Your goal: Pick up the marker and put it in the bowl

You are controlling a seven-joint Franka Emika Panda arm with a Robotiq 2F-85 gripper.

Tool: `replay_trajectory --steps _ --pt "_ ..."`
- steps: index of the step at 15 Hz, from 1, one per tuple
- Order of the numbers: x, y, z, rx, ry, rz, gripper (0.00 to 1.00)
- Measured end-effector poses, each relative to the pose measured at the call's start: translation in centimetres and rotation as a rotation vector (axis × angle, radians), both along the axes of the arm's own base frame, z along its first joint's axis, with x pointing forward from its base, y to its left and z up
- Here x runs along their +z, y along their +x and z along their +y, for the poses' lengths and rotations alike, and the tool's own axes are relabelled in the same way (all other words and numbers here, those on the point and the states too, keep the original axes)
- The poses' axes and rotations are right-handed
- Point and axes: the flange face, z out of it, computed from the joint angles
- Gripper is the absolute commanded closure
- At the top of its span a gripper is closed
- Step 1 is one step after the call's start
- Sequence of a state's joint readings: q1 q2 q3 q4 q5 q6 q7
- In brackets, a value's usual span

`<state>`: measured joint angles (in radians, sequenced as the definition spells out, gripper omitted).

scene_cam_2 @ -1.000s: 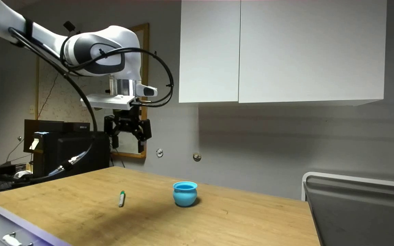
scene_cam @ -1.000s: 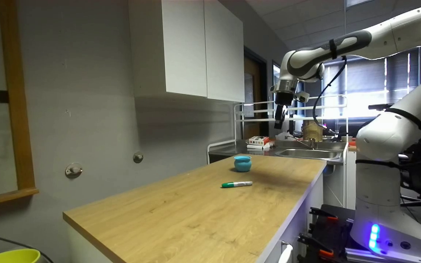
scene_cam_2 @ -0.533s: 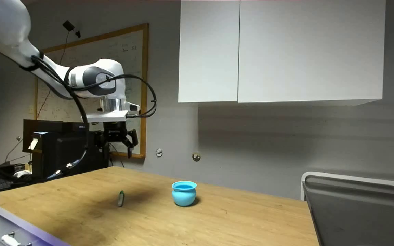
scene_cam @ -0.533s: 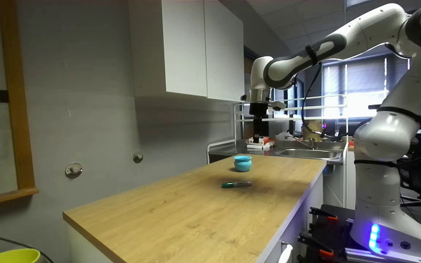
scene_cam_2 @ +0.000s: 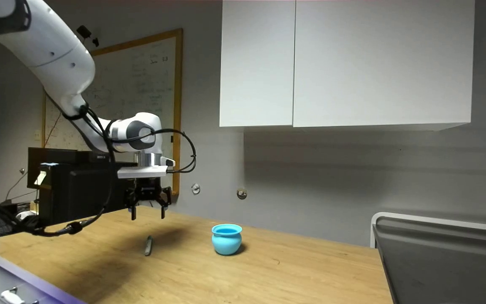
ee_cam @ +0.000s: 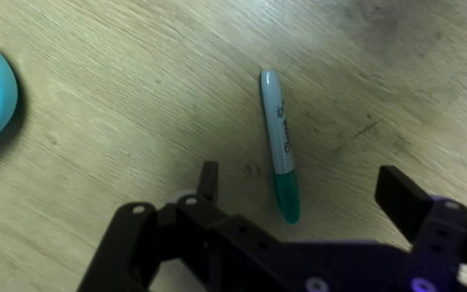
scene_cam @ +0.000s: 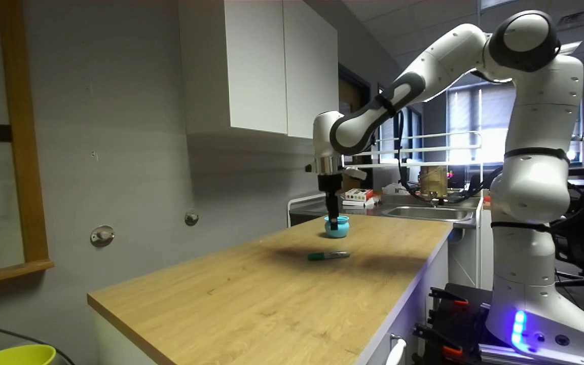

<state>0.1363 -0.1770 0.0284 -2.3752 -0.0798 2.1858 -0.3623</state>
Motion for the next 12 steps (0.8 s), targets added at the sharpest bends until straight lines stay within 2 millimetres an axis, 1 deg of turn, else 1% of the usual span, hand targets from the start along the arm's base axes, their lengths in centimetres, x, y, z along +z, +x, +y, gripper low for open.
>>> replay_trajectory --steps 3,5,9,12 --pt "-3.1 2.4 0.2 0.003 0.007 0.044 0.0" --pt "-4.6 3.8 0.3 0.011 0.022 0.065 0.0" --pt "-6.3 5.8 0.8 0.043 0.031 0.088 0.0" --pt "-7.2 6.4 0.9 0.06 0.041 0.103 0.0"
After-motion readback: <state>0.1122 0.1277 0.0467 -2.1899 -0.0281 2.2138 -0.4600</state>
